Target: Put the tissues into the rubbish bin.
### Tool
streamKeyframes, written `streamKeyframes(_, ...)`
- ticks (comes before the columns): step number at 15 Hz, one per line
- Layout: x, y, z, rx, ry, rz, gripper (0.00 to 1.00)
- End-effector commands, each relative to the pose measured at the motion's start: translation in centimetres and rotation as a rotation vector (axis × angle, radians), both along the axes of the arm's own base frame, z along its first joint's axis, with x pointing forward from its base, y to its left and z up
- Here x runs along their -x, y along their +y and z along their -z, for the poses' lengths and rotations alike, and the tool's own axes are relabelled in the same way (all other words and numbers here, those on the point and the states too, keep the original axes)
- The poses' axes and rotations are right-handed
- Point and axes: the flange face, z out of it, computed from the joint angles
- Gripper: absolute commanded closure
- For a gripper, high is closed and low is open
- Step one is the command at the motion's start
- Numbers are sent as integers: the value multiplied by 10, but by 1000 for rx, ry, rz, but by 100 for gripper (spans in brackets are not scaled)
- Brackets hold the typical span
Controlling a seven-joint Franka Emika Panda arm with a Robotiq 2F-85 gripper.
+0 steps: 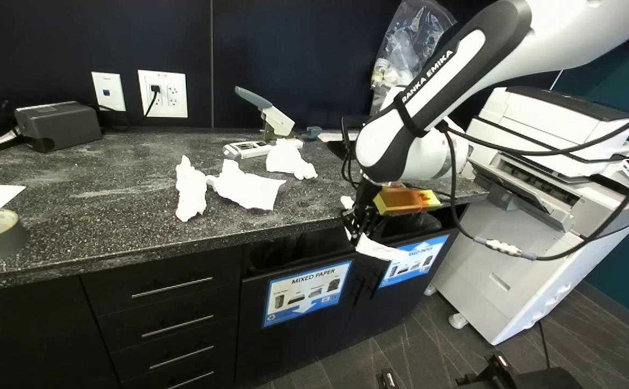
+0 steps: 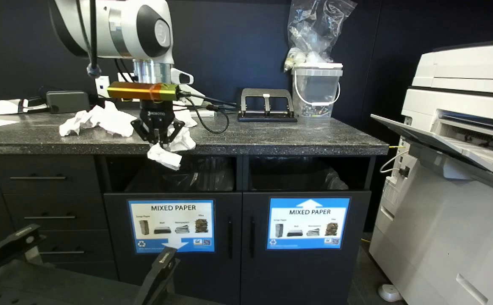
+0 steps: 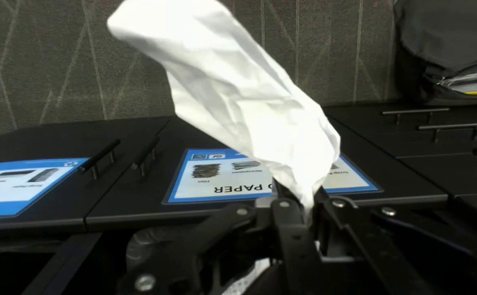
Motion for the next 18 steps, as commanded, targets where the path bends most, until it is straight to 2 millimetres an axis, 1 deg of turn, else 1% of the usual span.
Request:
streamKeyframes(1,51,-12,6,-67,-67,-27,89)
streamKeyframes(3,63,-14,25,-104,-78,-39,88)
streamKeyframes(5,61,-14,48,-139,-67,-62,89)
streamKeyframes(10,43,-14,110,-154,-5,-129,88)
streamKeyframes(11,38,-14,121,-154,-7,-136,87)
streamKeyframes(12,32,-14,132,-153,-30,-131,89)
streamKeyframes(14,17,-11,142,-188,-110,-127,89)
streamKeyframes(16,9,-7,150,-220,-219,-120,88)
streamKeyframes(18,1,-2,150,-277,-325,-111,88)
